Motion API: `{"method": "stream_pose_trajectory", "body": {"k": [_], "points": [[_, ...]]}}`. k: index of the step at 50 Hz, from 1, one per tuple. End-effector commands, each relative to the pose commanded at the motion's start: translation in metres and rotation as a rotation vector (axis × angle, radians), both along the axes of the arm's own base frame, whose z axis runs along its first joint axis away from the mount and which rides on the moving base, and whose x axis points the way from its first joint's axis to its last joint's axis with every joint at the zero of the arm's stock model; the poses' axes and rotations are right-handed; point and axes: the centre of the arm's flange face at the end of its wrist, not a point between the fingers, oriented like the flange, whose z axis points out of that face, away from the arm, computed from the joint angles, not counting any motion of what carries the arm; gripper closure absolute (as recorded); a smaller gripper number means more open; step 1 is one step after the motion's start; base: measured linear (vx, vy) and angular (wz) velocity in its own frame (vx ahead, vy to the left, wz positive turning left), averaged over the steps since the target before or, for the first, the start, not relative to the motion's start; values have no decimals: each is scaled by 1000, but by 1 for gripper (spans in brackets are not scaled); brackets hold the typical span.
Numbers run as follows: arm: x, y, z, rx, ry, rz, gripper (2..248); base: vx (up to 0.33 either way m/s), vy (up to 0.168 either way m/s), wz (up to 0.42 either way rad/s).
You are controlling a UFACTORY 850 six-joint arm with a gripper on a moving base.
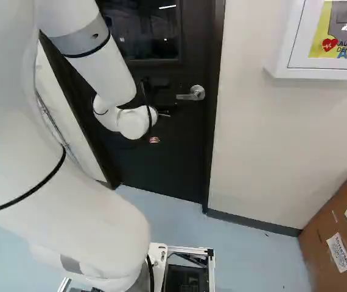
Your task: Open the door and move inside
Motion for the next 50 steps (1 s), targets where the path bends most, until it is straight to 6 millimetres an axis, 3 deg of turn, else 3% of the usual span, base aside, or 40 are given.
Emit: {"method": "stream_pose_trajectory", "body": {"k": [50], "points": [[6,-10,51,-3,-120,-25,3,0,0,0]]}}
